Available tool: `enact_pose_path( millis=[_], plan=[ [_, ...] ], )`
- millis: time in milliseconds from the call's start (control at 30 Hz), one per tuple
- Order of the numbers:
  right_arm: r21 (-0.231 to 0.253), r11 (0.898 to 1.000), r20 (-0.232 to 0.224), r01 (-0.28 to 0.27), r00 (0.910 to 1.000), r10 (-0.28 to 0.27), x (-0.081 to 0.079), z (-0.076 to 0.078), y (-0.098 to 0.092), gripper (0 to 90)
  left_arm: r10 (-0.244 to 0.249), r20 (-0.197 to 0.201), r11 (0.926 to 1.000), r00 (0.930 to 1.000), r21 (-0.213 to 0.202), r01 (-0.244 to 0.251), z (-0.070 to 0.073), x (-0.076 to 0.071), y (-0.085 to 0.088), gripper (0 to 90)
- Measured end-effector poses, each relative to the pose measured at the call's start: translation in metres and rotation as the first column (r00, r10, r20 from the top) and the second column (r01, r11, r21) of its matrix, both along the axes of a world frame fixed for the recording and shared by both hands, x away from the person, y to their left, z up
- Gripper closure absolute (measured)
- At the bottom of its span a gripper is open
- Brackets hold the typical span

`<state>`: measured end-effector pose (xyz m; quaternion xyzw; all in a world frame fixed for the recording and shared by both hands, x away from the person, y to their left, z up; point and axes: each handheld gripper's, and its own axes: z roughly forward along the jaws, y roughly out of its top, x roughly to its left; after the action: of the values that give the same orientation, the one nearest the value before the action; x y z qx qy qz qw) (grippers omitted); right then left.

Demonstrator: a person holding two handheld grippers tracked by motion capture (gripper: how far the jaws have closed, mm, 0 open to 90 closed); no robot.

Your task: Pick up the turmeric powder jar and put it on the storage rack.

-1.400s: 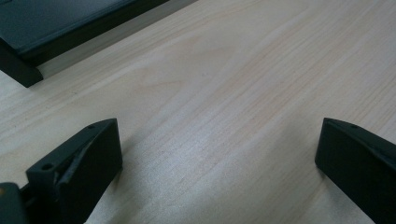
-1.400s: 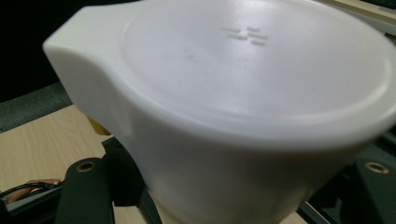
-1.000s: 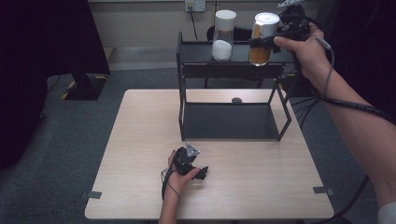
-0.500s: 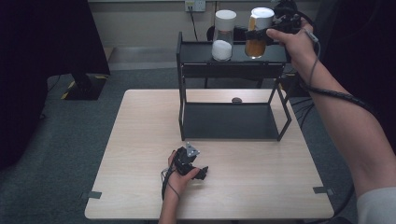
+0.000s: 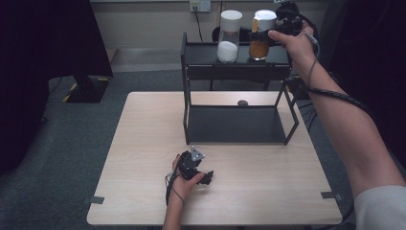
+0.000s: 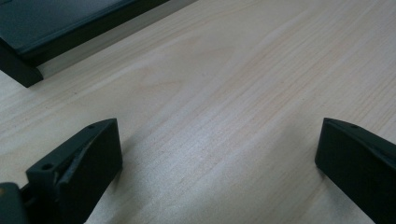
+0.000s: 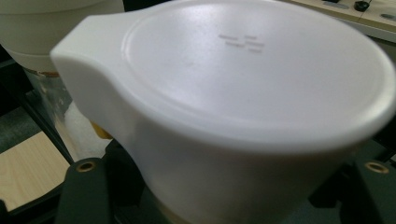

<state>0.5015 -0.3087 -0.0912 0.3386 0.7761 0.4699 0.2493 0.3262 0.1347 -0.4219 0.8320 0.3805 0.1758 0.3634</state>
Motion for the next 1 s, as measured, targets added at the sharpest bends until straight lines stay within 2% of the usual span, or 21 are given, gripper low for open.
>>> enact_pose_path(
  millis=[433,767,867,1000],
  plan=[
    [0.027,1.0,-0.003,0.015,0.9999,-0.015,0.0,-0.0063,-0.0022,30.5,0.0,0.0,1.0,1.0,0.0,0.0,0.0,0.0,0.0,0.0],
    [0.026,1.0,-0.003,0.018,0.9998,-0.018,-0.0012,-0.0069,-0.0016,28.8,0.0,-0.001,1.0,1.0,-0.002,0.0,-0.0001,0.0001,0.0,0.0],
    [0.015,1.0,-0.019,0.023,0.9996,-0.023,-0.0014,-0.0064,-0.0004,20.6,0.001,-0.001,1.0,1.0,-0.002,-0.001,-0.0001,0.0,0.0,0.0],
    [0.027,0.999,-0.028,0.039,0.9989,-0.038,-0.0032,-0.0095,-0.0007,9.5,0.001,-0.002,1.0,1.0,-0.002,-0.001,0.0,0.0,0.0,0.0]
  ],
)
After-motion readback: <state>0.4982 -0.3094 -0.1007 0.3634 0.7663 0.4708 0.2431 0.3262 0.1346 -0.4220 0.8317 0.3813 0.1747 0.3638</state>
